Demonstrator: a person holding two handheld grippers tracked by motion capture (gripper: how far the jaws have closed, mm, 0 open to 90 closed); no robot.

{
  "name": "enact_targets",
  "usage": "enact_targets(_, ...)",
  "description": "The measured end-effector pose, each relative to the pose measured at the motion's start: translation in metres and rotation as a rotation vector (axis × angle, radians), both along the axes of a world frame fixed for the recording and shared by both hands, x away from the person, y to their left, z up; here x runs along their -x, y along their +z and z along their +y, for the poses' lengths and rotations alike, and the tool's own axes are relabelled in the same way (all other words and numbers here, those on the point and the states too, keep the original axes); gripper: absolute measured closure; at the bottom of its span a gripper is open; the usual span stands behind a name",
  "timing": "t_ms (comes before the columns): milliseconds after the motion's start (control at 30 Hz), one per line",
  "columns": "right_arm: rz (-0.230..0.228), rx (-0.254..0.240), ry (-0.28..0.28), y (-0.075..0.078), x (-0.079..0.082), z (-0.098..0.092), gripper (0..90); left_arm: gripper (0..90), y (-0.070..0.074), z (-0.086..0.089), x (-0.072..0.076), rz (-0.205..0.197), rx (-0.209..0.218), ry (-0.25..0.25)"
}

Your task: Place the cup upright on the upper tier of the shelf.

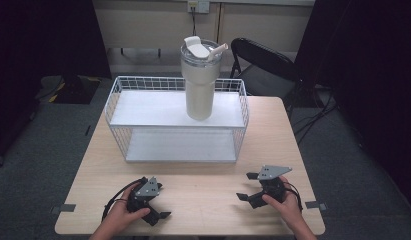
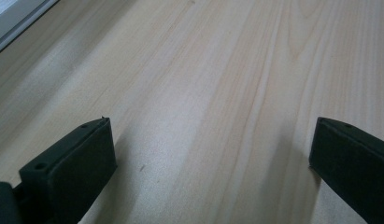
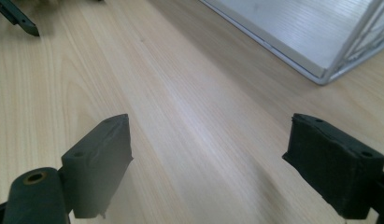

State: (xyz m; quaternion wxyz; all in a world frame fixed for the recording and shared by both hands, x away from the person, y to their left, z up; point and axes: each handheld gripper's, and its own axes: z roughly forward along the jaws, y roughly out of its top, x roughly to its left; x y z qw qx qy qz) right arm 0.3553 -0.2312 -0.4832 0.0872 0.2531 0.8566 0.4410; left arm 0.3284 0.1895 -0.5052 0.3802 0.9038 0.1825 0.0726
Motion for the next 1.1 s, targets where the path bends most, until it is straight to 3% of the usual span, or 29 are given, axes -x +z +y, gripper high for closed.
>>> enact_targets(767, 0.012, 0.046, -0.036, -0.009, 0.003, -0.022, 13.6, 0.0, 0.0, 0.0, 0.0, 0.004, 0.008, 0.003)
enact_targets(867, -0.003, 0.077, -0.041, -0.008, 0.003, -0.023, 13.6, 0.0, 0.0, 0.0, 0.0, 0.0, 0.001, 0.001)
enact_targets(1100, -0.027, 0.095, -0.039, 0.004, 0.003, -0.02, 13.6, 0.0, 0.0, 0.0, 0.0, 0.0, 0.0, 0.0)
